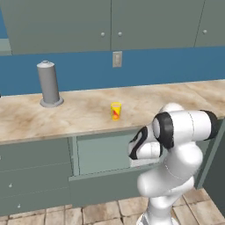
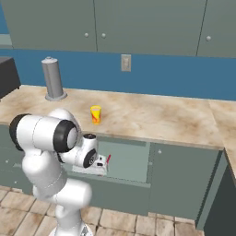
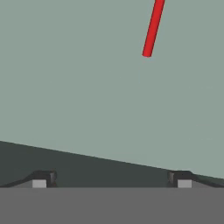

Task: Pick up the straw from the left drawer and put it inside the smoothie cup.

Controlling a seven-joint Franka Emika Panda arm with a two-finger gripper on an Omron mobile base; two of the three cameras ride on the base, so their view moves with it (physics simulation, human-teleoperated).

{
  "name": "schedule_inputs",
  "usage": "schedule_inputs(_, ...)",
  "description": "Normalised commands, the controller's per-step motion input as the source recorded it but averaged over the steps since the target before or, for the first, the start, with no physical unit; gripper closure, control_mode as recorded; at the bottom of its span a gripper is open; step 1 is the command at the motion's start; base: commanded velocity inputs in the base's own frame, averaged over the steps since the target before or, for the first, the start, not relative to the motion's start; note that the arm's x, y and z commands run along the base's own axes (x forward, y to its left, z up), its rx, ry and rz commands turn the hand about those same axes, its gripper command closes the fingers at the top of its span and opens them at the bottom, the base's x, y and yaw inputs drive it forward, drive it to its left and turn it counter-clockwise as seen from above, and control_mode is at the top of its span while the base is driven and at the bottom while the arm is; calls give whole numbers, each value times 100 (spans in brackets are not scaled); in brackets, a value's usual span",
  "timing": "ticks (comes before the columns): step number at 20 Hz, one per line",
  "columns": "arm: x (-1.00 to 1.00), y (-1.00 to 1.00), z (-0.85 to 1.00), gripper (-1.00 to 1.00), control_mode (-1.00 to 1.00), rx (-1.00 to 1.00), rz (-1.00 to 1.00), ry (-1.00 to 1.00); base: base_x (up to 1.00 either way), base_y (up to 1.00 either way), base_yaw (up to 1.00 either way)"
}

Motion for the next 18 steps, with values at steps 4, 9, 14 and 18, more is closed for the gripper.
schedule_inputs(4, 28, -8, 61, -100, -100, 4, 0, -5, 0, 0, 0)
schedule_inputs(9, 53, -11, 23, -100, -100, 2, 0, 0, 0, 0, 0)
schedule_inputs(14, 41, -9, 0, -100, -100, 0, 0, 0, 0, 0, 0)
schedule_inputs(18, 37, -1, 0, -100, -100, 0, 0, 0, 0, 0, 0)
